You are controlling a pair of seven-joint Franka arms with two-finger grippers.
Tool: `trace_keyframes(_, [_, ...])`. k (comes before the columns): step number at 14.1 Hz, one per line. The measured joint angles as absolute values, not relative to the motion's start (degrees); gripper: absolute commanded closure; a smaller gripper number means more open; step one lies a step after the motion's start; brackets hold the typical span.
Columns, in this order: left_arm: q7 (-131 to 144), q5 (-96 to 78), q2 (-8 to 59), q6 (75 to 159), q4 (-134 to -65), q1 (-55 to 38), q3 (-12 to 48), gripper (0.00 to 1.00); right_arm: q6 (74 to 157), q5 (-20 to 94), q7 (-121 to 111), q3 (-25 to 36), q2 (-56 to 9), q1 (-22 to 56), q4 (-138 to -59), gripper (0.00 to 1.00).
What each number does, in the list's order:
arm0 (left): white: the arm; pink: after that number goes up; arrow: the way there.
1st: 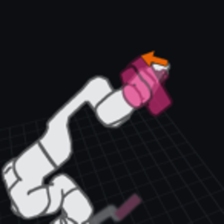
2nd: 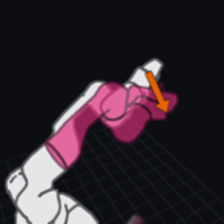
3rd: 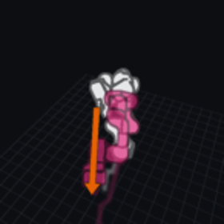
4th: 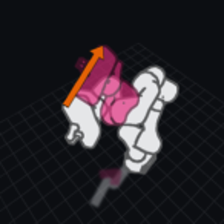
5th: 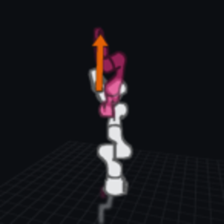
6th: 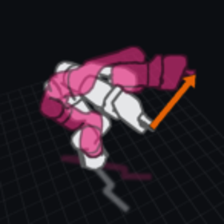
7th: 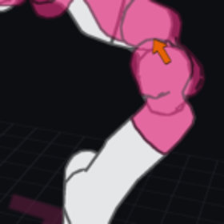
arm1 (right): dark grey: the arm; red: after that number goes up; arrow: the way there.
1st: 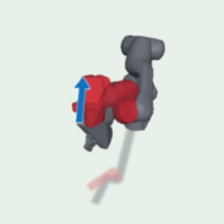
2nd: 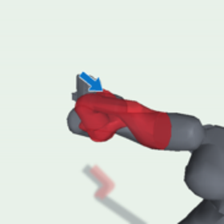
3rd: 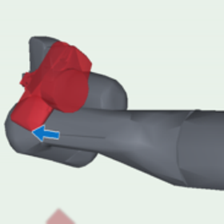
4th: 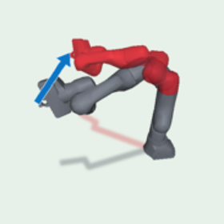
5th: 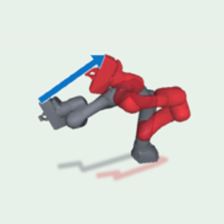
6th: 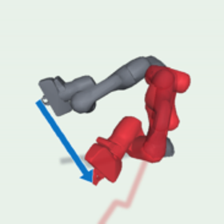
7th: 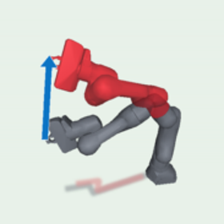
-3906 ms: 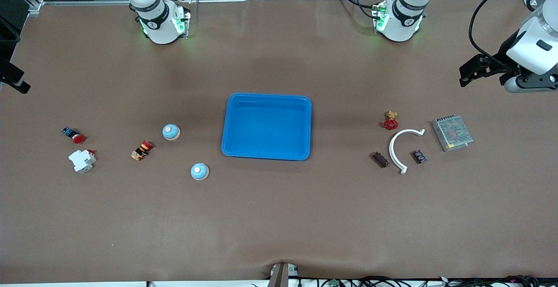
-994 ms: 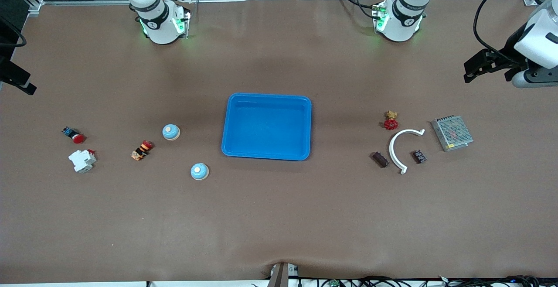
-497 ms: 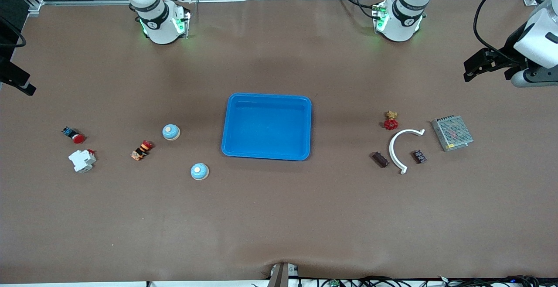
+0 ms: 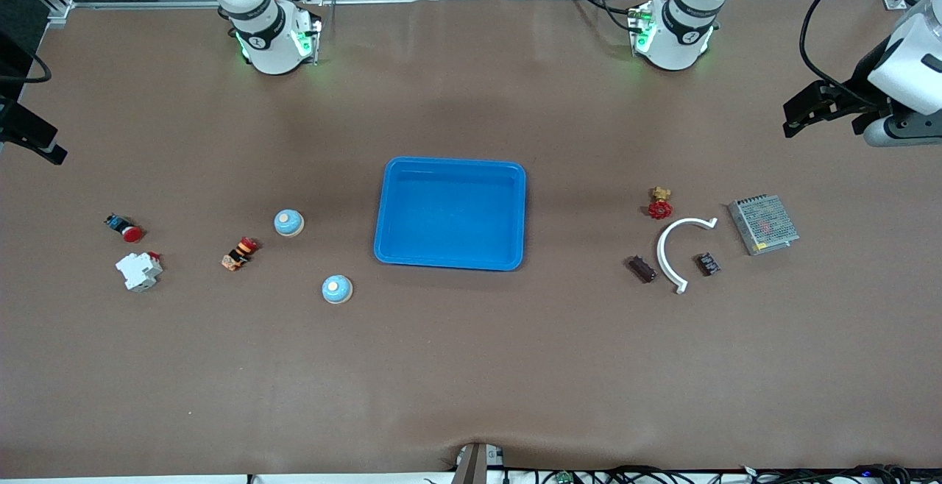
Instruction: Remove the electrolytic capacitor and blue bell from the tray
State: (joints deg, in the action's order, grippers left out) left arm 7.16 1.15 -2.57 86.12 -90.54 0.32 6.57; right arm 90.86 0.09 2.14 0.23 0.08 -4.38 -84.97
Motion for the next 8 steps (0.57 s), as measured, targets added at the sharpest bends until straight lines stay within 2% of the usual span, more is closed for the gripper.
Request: trace_keyframes(8, [7.2,1.2,-2.6,85.7,-90.5,0.3,6.6,0.0,91.0,0.1,2.1,0.2,-0.4,-4.4,-85.0,0.0])
